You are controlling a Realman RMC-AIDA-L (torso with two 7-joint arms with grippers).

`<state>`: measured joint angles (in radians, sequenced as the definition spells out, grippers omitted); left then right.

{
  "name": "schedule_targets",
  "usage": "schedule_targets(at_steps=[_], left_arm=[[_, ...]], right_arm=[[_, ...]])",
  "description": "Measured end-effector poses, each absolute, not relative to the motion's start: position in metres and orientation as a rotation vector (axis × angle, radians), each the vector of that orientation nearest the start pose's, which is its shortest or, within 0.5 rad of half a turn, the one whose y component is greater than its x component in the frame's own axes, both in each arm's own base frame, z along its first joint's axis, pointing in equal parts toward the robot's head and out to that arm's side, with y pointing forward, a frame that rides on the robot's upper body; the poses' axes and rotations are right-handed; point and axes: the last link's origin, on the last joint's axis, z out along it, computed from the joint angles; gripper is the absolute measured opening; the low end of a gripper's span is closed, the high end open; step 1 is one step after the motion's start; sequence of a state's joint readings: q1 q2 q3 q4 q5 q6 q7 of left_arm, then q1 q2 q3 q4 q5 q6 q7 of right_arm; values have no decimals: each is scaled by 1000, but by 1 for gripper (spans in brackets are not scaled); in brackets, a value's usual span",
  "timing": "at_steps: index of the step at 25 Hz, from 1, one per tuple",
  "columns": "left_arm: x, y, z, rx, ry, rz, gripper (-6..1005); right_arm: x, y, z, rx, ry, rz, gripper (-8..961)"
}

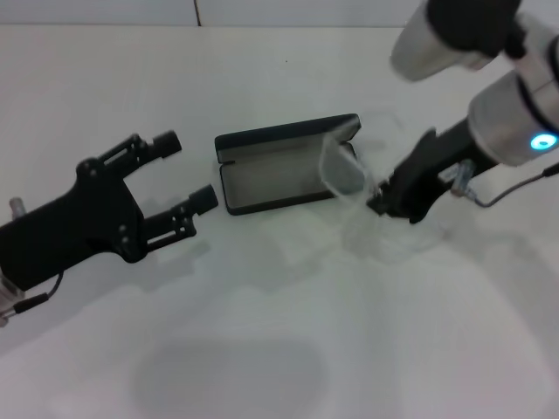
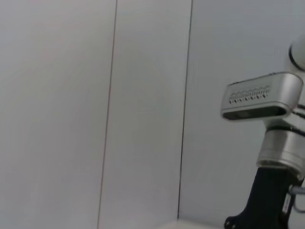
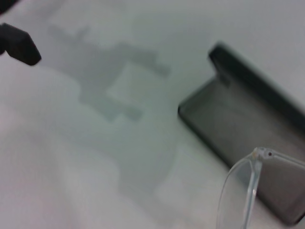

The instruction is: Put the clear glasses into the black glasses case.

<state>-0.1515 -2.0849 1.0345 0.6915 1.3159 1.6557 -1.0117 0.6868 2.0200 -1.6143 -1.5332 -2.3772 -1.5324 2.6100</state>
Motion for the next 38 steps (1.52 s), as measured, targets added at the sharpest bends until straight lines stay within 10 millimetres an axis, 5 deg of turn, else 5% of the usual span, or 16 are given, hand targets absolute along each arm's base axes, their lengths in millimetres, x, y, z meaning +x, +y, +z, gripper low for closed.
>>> schedule_targets(at_steps=[5, 9, 14, 15, 21, 30, 38], left_arm=[[-270, 252, 30, -2345, -311, -1247, 827], [-263, 252, 44, -2283, -270, -1351, 827], [-251, 258, 56, -2232, -265, -1465, 790], [-248, 261, 57, -2234, -271, -1486, 778], [-234, 274, 60, -2226, -214, -1528, 693], [-207, 293, 53, -2318, -252, -1620, 491], [-192, 301, 35, -2526, -353, -1578, 180]], right_arm=[[85, 331, 0, -2873, 385, -166, 104], [80, 312, 18, -2983, 160, 182, 103], [92, 301, 18, -3031, -3, 376, 103], [108, 295, 12, -3031, -101, 584, 103], [144, 284, 6, -2856, -354, 1045, 102], [168, 281, -13, -2776, -477, 1120, 100], [167, 281, -22, -2789, -520, 1116, 100]])
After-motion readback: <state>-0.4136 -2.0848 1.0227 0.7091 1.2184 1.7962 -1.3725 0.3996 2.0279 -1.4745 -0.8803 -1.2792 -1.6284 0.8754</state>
